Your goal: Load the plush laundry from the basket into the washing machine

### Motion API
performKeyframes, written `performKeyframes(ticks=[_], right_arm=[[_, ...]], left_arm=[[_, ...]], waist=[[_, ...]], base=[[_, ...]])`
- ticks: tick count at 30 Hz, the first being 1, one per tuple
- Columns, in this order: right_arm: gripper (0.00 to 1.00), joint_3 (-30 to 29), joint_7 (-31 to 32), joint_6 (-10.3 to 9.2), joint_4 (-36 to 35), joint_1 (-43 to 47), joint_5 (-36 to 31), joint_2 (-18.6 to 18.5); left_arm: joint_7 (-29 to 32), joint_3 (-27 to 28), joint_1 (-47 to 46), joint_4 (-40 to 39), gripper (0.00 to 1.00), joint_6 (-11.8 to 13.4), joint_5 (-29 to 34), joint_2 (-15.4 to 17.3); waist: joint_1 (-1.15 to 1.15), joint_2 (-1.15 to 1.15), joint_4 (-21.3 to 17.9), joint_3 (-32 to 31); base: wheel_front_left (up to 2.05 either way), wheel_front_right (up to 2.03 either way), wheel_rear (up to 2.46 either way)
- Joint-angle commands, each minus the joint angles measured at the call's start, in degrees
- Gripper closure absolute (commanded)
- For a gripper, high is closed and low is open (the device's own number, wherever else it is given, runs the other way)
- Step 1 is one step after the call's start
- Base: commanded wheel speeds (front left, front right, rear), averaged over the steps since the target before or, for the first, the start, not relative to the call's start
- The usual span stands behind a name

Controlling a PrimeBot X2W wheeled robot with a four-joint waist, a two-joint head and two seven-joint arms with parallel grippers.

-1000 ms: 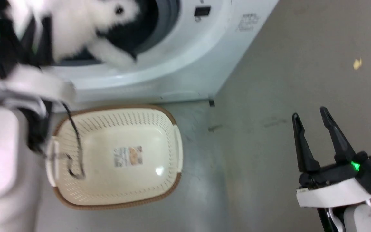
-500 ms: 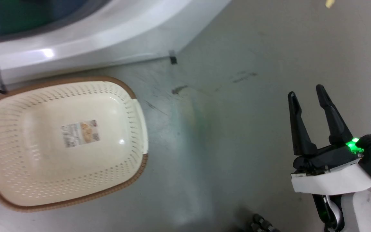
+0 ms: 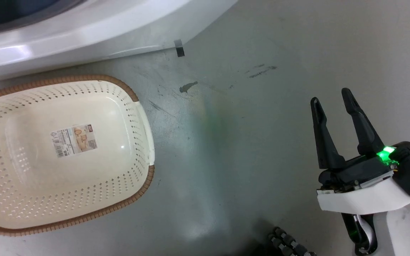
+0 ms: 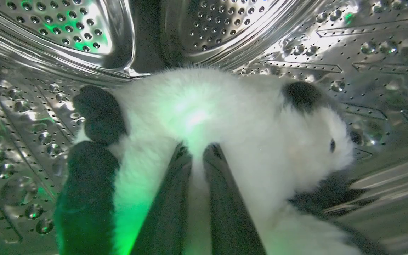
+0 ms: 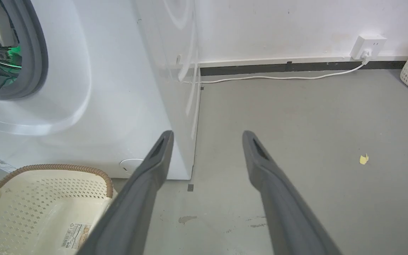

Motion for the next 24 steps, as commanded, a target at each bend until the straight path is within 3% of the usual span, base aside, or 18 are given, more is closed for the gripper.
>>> performKeyframes(ticks=[1, 2, 8, 15, 19, 24], right_arm=[[0.0, -0.16, -0.24, -0.05, -0.18, -0.91, -0.46, 0.06], [0.0, -0.38, -0.24, -0.05, -0.3, -0.9, -0.76, 0.06], [0.0, -2.38, -0.24, -0.05, -0.09, 0.49, -4.88, 0.06], [0.0, -4.08, -0.24, -0.05, 0.78, 3.44, -8.71, 0.06], [0.0, -4.44, -0.24, -0.05, 1.58, 5.55, -10.65, 0.06], [0.0, -5.46, -0.24, -0.05, 2.23, 8.47, -12.04, 0.06]], left_arm=[[-0.58, -0.78, 0.53, 1.38, 0.57, -0.31, -0.65, -0.49], [-1.26, -1.24, 0.68, 1.98, 0.0, -0.33, -0.9, -0.69], [-8.46, -4.04, 6.11, 7.46, 0.0, -0.4, -4.24, -3.0], [-20.01, -5.88, 15.77, 8.17, 0.0, -0.41, -7.82, -5.96], [-25.87, -5.69, 23.09, 6.16, 0.0, -0.31, -9.32, -7.65], [-27.73, -5.06, 35.04, -3.16, 0.0, 1.68, -9.53, -9.94]], waist=[[-0.01, 0.0, 0.48, -0.85], [-0.01, 0.0, 0.79, -1.39], [-0.01, 0.0, 4.53, -9.8], [-0.01, 0.0, 8.67, -20.39], [-0.01, 0.0, 11.0, -26.12], [-0.01, 0.0, 14.05, -32.12]], base=[[0.0, 0.0, 0.0], [0.0, 0.0, 0.0], [0.0, 0.0, 0.0], [0.0, 0.0, 0.0], [0.0, 0.0, 0.0], [0.0, 0.0, 0.0]])
